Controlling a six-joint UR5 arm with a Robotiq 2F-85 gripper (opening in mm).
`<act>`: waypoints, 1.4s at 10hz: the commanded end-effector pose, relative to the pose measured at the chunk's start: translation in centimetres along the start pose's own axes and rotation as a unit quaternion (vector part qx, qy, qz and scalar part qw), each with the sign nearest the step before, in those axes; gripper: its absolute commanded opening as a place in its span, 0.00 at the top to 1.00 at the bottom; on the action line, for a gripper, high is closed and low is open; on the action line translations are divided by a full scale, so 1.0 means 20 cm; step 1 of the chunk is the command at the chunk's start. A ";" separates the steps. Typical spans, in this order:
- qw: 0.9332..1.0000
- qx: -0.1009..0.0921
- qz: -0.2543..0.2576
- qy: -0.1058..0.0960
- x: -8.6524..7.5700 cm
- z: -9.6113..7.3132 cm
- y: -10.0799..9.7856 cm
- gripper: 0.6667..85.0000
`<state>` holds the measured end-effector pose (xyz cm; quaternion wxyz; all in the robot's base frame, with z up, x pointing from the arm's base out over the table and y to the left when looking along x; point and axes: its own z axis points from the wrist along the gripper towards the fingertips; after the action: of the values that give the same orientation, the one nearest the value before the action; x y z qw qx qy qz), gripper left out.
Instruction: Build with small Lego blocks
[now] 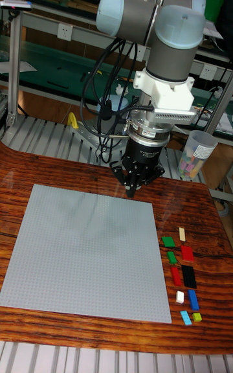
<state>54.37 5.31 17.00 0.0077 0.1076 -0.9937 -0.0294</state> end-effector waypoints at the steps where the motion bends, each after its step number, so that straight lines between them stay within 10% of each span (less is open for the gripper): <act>1: 1.000 -0.007 -0.003 -0.002 -0.01 0.00 0.02 1.00; 14: 1.000 -0.006 0.008 0.000 0.00 0.00 0.02 1.00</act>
<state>54.31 5.30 16.96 0.0093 0.1024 -0.9943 -0.0281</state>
